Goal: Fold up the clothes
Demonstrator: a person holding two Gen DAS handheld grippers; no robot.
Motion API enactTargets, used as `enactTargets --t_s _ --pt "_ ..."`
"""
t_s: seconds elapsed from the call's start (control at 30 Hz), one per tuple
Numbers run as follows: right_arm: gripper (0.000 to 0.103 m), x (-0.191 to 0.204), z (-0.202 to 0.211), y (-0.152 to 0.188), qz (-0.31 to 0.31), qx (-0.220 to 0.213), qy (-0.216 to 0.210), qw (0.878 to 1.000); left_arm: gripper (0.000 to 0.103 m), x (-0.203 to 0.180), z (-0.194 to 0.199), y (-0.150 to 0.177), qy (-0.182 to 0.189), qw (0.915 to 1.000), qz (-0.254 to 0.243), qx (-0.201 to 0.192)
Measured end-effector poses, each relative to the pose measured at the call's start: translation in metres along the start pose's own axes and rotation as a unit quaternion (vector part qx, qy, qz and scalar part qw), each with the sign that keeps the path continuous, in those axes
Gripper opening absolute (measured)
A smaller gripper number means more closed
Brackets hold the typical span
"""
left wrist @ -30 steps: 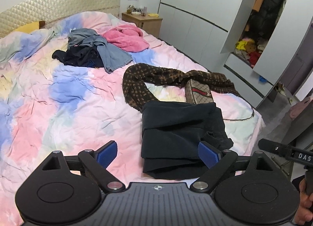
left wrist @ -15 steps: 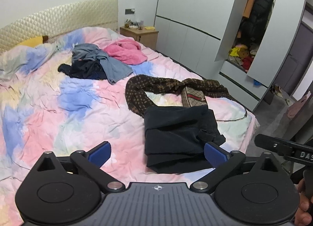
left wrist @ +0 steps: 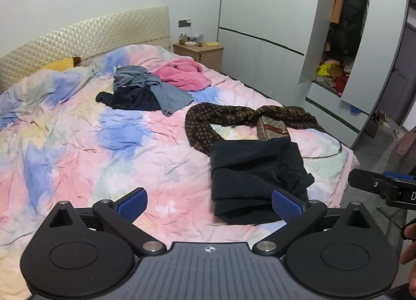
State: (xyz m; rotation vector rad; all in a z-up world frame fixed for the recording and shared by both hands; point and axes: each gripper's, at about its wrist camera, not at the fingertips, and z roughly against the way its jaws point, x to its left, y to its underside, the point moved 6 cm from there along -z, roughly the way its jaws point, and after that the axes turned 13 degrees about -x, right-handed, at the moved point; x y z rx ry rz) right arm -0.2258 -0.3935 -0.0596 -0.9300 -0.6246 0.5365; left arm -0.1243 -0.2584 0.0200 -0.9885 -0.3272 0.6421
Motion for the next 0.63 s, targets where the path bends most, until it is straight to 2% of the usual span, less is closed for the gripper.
enactTargets --t_s 0.63 --pt "0.103 -0.002 -0.010 0.011 0.001 0.023 0.019 1.000 0.103 0.000 -0.003 0.005 0.008 0.9999 -0.007 0.012"
